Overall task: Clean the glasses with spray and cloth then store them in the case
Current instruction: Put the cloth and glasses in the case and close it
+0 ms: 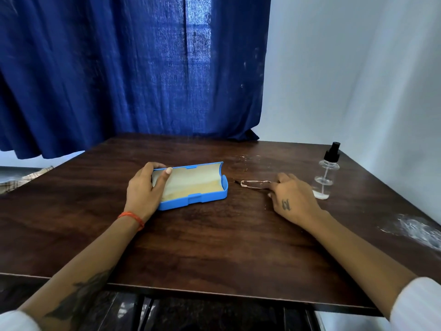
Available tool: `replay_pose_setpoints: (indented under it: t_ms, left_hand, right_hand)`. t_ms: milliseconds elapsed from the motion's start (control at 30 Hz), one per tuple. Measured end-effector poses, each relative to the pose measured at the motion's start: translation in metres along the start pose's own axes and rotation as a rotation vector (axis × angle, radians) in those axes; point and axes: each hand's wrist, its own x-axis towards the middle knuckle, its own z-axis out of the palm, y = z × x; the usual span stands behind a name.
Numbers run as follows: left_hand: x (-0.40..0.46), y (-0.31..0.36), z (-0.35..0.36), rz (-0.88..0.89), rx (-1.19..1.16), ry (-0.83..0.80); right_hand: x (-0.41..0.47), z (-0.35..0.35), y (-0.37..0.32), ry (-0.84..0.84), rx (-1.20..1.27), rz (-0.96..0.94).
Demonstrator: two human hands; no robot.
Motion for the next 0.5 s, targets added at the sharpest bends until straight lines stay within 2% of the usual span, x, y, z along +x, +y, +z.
replay_pose_setpoints:
  t_ms: [133, 267, 400, 500]
  left_hand:
    - [0.0, -0.001, 0.0, -0.005, -0.005, -0.005]
    - [-0.001, 0.0, -0.001, -0.001, -0.013, -0.017]
    - [-0.002, 0.003, -0.002, 0.006, 0.008, -0.033]
    - [-0.003, 0.005, -0.003, 0.005, 0.052, -0.06]
  right_hand:
    - [0.01, -0.003, -0.008, -0.084, -0.076, 0.026]
    - [0.014, -0.004, -0.007, -0.074, -0.178, -0.017]
    - [0.015, -0.002, -0.004, 0.045, -0.302, -0.166]
    - [0.014, -0.001, 0.0, 0.172, -0.297, -0.287]
